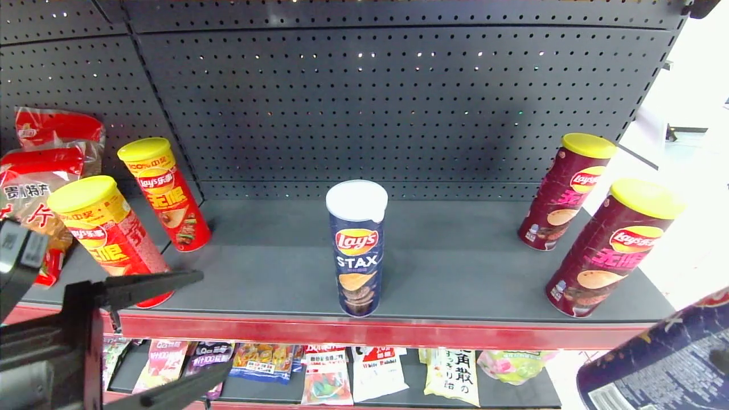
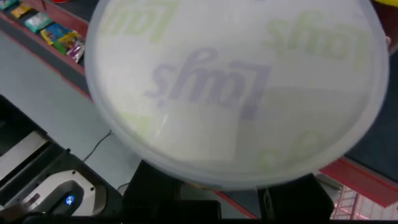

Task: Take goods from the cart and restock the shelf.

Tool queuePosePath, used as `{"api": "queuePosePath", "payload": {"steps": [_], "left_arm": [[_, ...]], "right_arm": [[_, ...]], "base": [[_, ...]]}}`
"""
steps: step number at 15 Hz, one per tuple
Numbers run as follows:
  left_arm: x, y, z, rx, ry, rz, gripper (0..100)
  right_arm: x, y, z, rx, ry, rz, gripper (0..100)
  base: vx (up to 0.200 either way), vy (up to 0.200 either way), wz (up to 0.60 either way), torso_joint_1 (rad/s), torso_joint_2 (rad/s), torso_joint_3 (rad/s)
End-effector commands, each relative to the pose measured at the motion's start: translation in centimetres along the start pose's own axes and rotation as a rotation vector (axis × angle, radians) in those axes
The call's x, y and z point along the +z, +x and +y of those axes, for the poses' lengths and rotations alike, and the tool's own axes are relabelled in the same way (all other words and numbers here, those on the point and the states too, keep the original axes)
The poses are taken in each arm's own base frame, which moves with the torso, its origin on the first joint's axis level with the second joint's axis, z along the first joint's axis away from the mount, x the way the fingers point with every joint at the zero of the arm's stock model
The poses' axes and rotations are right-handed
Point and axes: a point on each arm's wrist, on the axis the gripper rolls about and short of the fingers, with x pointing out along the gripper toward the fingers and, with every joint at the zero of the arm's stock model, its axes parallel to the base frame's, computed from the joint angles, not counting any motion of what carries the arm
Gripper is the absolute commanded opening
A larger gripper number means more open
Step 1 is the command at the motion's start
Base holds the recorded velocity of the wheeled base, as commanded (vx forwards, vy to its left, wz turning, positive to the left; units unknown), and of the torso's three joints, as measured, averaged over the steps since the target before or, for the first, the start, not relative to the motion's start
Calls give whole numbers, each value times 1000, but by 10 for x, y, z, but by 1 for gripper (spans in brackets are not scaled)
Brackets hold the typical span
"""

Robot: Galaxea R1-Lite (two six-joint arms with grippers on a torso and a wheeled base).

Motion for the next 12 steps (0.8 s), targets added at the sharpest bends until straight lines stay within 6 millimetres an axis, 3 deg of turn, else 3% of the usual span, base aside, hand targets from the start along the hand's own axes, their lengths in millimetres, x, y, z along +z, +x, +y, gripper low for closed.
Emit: {"api": "queuePosePath", "payload": {"steps": [1,3,6,12], "left_arm": [[-17,-39,-28,42,16,-30,100],[-27,-55,-39,86,4,-24,100],[-47,-87,-61,174,-28,-37,100],[-68,-109,-78,241,-21,-50,100]], "right_arm": [[29,33,0,102,-18,71,0],[42,45,5,156,-36,79,0],[67,79,6,180,-56,102,0],[96,165,3,150,-90,39,0]], "base": [[0,0,0,0,0,0],[0,0,0,0,0,0],[0,0,0,0,0,0],[0,0,0,0,0,0]]}}
